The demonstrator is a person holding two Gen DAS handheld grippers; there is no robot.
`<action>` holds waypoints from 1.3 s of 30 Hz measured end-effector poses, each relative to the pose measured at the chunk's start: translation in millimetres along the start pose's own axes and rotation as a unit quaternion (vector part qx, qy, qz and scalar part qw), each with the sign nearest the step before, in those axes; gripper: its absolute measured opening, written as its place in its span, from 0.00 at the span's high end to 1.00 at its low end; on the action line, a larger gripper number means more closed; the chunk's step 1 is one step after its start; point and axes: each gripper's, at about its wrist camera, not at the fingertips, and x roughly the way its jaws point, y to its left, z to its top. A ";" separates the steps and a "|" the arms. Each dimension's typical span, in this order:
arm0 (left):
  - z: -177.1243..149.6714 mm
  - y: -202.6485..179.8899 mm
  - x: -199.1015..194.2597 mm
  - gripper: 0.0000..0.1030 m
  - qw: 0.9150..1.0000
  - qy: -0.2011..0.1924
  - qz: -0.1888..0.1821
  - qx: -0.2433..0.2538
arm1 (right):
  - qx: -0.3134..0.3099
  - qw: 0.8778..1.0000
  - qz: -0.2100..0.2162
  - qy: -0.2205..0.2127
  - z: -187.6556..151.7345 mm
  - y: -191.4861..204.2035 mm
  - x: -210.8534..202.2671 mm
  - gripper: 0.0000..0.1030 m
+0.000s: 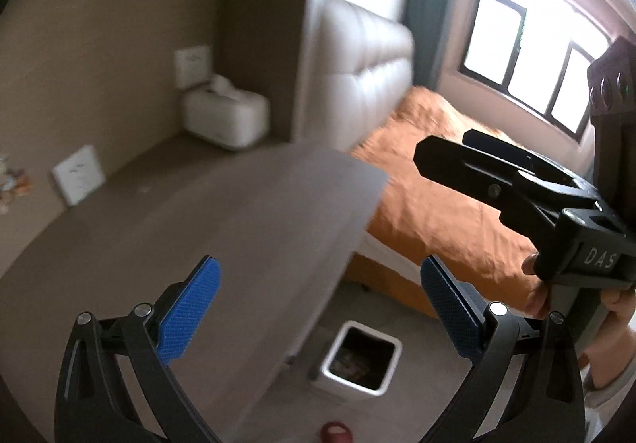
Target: Collect trash
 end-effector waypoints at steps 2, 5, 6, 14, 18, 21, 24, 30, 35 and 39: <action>0.9 29.4 -19.4 0.05 1.000 -0.011 0.013 -0.017 | -0.010 1.000 0.009 -0.004 7.2 22.4 6.9 0.04; 0.2 65.0 -43.6 0.05 0.999 -0.022 0.031 -0.029 | -0.019 1.000 0.024 -0.006 16.3 60.6 19.0 0.04; -0.8 77.2 -53.8 0.05 0.998 -0.028 0.039 -0.031 | -0.024 0.999 0.030 -0.006 18.4 75.3 23.7 0.04; -11.0 158.2 -109.9 0.05 0.995 -0.053 0.076 -0.050 | -0.050 0.997 0.060 -0.014 33.9 163.8 47.7 0.04; -16.3 186.5 -128.2 0.05 0.992 -0.060 0.088 -0.063 | -0.059 0.996 0.063 -0.017 40.3 192.6 51.1 0.04; -18.5 201.1 -138.3 0.05 0.991 -0.063 0.093 -0.068 | -0.061 0.996 0.061 -0.019 42.9 207.6 51.4 0.04; -21.1 209.2 -144.2 0.05 0.990 -0.063 0.105 -0.067 | -0.064 0.996 0.056 -0.018 45.0 220.4 54.8 0.04; -23.1 215.7 -153.6 0.05 0.989 -0.067 0.122 -0.057 | -0.062 0.997 0.050 -0.024 48.1 231.6 54.6 0.04; -24.1 218.2 -158.9 0.05 0.988 -0.069 0.130 -0.049 | -0.064 0.996 0.046 -0.028 49.0 237.6 53.0 0.04; -24.9 221.3 -162.5 0.05 0.985 -0.071 0.146 -0.053 | -0.062 0.997 0.043 -0.028 49.3 239.5 52.2 0.04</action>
